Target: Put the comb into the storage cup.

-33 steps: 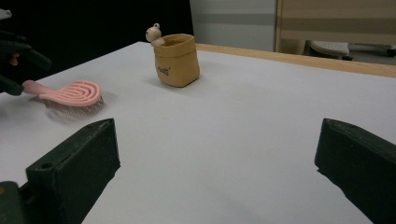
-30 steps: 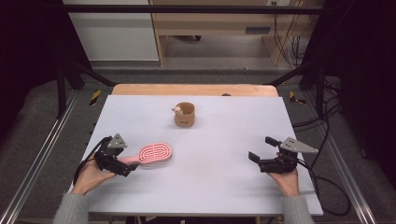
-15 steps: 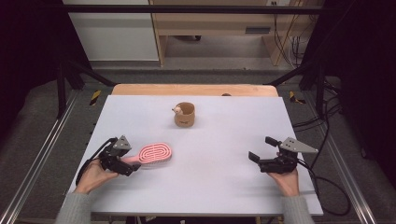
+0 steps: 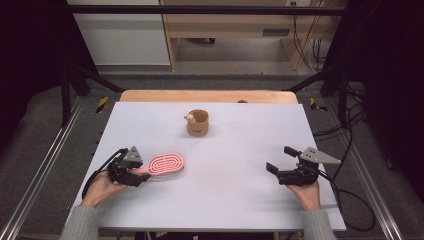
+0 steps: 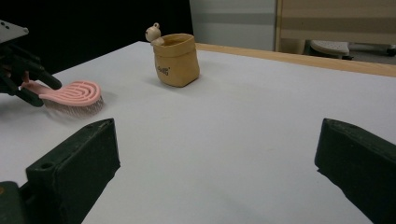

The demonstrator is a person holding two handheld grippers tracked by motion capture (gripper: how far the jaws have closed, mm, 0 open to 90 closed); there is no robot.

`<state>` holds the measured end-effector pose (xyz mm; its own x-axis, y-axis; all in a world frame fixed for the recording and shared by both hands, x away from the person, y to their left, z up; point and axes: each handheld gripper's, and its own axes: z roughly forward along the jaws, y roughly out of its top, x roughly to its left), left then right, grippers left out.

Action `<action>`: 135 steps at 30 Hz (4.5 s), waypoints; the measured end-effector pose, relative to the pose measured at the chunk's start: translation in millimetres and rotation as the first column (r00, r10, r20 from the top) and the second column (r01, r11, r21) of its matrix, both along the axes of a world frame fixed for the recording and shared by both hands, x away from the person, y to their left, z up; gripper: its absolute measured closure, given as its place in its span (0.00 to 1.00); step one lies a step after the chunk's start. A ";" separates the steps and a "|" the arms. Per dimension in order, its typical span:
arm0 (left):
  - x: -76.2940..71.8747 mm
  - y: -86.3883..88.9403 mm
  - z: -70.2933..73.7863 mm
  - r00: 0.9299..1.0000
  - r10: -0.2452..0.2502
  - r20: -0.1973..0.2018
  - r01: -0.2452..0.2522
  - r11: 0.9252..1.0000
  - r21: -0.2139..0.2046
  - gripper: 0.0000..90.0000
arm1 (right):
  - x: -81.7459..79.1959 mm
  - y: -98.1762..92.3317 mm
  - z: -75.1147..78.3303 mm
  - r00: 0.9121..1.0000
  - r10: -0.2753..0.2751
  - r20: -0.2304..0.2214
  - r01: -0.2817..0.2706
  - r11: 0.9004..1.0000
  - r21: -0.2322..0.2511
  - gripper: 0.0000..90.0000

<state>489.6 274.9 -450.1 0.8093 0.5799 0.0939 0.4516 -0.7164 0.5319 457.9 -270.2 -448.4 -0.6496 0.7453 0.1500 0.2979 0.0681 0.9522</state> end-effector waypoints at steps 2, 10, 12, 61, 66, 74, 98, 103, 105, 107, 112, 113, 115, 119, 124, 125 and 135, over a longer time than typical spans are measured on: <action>0.1 -0.2 -0.3 1.000 -0.002 0.000 0.002 1.000 0.001 0.50 | 0.1 0.3 -0.2 1.000 0.000 -0.001 0.000 1.000 0.000 0.00; 1.3 0.0 -2.3 1.000 -0.011 -0.011 0.011 1.000 0.005 0.59 | 0.0 0.3 -0.1 1.000 0.000 -0.002 0.000 1.000 0.001 0.00; 1.6 -0.7 -3.1 1.000 -0.009 -0.013 0.010 1.000 0.013 0.60 | 0.0 0.4 -0.2 1.000 0.000 -0.001 0.000 1.000 0.001 0.00; -1.2 2.6 -0.3 0.998 0.062 0.020 -0.061 0.997 -0.043 0.77 | -0.5 -0.5 0.7 1.000 -0.001 0.000 0.001 1.000 0.008 0.00; -4.3 -1.6 2.0 0.997 0.067 0.040 -0.065 0.997 -0.044 0.77 | -0.5 -0.4 0.8 1.000 -0.001 -0.001 0.001 1.000 0.009 0.00; -9.3 -8.3 7.7 0.993 0.091 0.076 -0.086 0.994 -0.062 0.77 | -0.6 -0.5 1.0 1.000 0.001 0.000 -0.001 1.000 0.011 0.00; -21.8 -27.2 18.7 0.971 0.182 0.152 -0.159 0.976 -0.150 0.77 | -0.7 2.5 2.6 1.000 0.006 -0.012 -0.005 0.999 0.032 0.00; -25.3 -32.8 20.4 0.964 0.203 0.175 -0.174 0.971 -0.167 0.77 | -0.9 4.1 4.1 1.000 0.005 -0.011 -0.005 0.999 0.035 0.00; -26.6 -34.4 21.5 0.961 0.209 0.180 -0.177 0.968 -0.178 0.77 | -0.8 5.5 4.9 1.000 0.007 -0.009 -0.007 1.000 0.026 0.00; -27.8 -36.1 22.3 0.960 0.216 0.180 -0.182 0.965 -0.189 0.77 | -1.2 7.2 5.7 1.000 0.011 -0.013 -0.010 1.000 0.028 0.00; -30.8 -40.8 23.6 0.954 0.234 0.189 -0.195 0.959 -0.206 0.77 | -1.7 9.5 7.4 1.000 0.014 -0.011 -0.013 1.000 0.029 0.00; -31.6 -41.8 24.0 0.952 0.238 0.193 -0.198 0.958 -0.207 0.77 | -1.6 9.7 7.7 1.000 0.014 -0.009 -0.014 1.000 0.027 0.00; -33.1 -43.8 24.5 0.949 0.246 0.195 -0.201 0.953 -0.225 0.77 | -1.8 10.5 8.2 1.000 0.013 -0.011 -0.013 1.000 0.026 0.00; -36.9 -49.5 26.2 0.944 0.256 0.207 -0.205 0.949 -0.241 0.77 | -2.2 13.0 9.7 1.000 0.011 -0.011 -0.011 1.000 0.023 0.00; -40.2 -55.2 26.9 0.938 0.266 0.221 -0.209 0.946 -0.249 0.77 | -3.0 15.2 11.6 1.000 0.007 -0.010 -0.007 1.000 0.025 0.00; -40.3 -55.7 27.1 0.939 0.266 0.219 -0.210 0.945 -0.249 0.77 | -2.9 15.6 11.9 1.000 0.006 -0.009 -0.006 1.000 0.025 0.00; -44.1 -64.9 27.5 0.936 0.263 0.234 -0.203 0.946 -0.252 0.77 | -4.0 22.1 15.7 1.000 -0.006 -0.011 0.006 1.000 0.010 0.00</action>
